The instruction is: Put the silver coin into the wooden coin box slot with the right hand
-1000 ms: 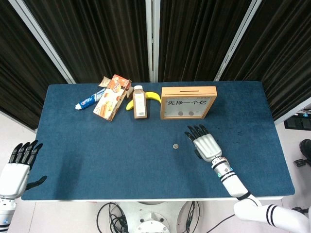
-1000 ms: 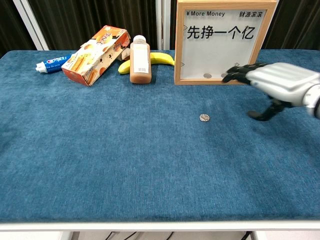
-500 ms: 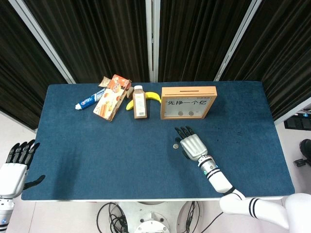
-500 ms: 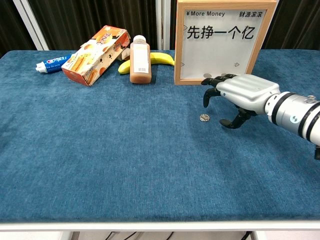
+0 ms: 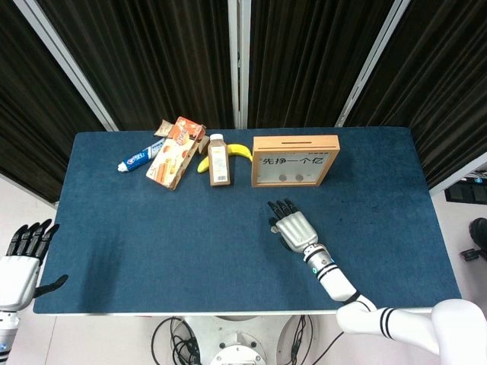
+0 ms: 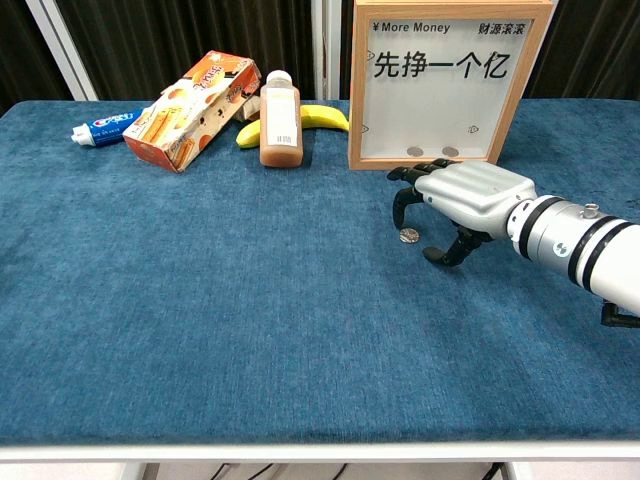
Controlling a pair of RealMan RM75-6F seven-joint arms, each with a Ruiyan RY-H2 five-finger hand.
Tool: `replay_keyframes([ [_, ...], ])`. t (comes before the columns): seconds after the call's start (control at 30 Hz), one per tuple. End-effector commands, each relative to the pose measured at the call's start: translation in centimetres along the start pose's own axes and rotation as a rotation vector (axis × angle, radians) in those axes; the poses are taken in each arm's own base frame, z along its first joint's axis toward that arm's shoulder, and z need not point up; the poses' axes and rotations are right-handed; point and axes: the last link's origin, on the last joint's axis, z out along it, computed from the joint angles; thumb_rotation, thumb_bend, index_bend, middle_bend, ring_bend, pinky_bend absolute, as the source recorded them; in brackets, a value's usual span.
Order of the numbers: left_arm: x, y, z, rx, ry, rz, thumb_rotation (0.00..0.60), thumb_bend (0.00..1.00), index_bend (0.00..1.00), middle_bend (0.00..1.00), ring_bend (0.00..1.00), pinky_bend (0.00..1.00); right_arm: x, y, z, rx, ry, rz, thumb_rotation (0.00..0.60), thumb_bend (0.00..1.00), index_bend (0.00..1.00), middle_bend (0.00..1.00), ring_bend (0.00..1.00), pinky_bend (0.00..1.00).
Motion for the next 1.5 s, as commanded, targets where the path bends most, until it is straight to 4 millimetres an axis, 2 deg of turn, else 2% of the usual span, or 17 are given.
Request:
replay_keyframes([
  [0.03, 0.03, -0.06, -0.02, 0.001, 0.000, 0.000, 0.600, 0.12, 0.03, 0.00, 0.00, 0.00, 0.06, -0.12, 0.00, 0.003, 0.007, 0.000, 0.600, 0.33, 0.35, 0.00, 0.00, 0.00],
  [0.3, 0.03, 0.00, 0.15, -0.003, -0.002, 0.001, 0.600, 0.12, 0.03, 0.00, 0.00, 0.00, 0.05, -0.11, -0.06, 0.000, 0.015, -0.004, 0.600, 0.33, 0.39, 0.00, 0.00, 0.00],
  [1.13, -0.04, -0.31, 0.38, -0.002, -0.022, -0.007, 0.600, 0.12, 0.03, 0.00, 0.00, 0.00, -0.27, -0.04, 0.59, -0.019, 0.002, -0.015, 0.600, 0.33, 0.41, 0.00, 0.00, 0.00],
  [1.5, -0.03, -0.39, 0.47, -0.006, -0.019, -0.012, 0.600, 0.12, 0.03, 0.00, 0.00, 0.00, -0.40, -0.02, 0.74, -0.025, 0.015, -0.022, 0.600, 0.34, 0.52, 0.00, 0.00, 0.00],
])
